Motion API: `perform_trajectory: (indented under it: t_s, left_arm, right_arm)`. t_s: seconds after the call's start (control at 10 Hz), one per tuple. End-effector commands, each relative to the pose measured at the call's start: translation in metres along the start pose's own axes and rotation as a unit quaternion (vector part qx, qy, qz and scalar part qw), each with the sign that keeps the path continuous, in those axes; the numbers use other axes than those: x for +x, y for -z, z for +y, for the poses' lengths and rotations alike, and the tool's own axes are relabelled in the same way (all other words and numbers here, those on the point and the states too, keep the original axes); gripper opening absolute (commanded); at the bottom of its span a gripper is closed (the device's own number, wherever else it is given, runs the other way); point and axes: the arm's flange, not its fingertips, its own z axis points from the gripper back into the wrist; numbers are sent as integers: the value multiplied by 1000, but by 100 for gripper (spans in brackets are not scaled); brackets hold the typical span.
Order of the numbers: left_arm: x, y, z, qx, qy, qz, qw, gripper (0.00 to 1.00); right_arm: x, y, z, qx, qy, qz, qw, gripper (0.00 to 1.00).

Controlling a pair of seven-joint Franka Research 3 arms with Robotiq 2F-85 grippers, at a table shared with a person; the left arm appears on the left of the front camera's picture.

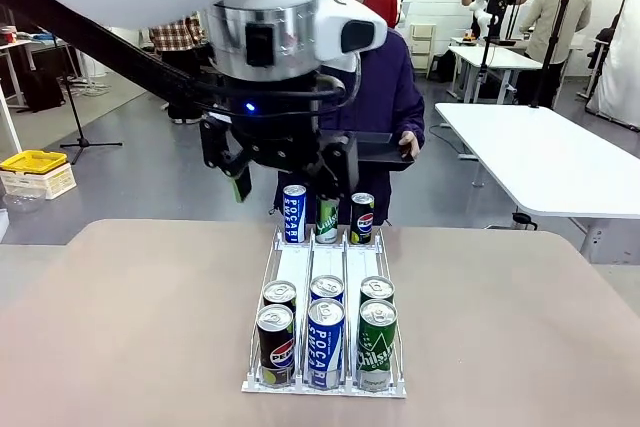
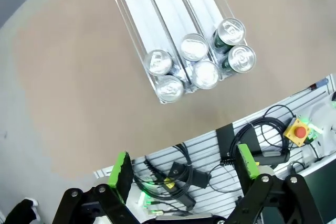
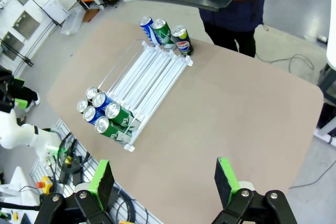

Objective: Retrieve and hand over the desired beverage to the person.
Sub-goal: Pick up a can of the same type that the person held from the Automatic Can Dispenser.

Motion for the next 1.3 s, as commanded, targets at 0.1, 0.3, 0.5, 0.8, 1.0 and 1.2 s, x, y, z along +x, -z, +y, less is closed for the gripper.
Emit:
perform_trajectory:
  t_s: [0.1,0.3,0.5,0.8,1.0,1.2]
  left_arm:
    - [1,-17,56,-13,46,-4,999,100]
    - [1,-17,56,-13,46,-4,999,100]
    - [1,-17,56,-13,46,-4,999,100]
    - [6,-20,55,-20,49,1,999,100]
    - [21,23,40,1,-100,29,995,100]
    - [25,65,39,-9,-148,49,988,100]
  right_arm:
    - [0,1,-1,12,-3,-4,1000,100]
    - [0,1,-1,12,-3,-4,1000,100]
    - [0,1,-1,12,-3,-4,1000,100]
    - [0,1,-1,12,-3,-4,1000,100]
    - [0,1,-1,12,-3,-4,1000,100]
    - [0,1,-1,12,-3,-4,1000,100]
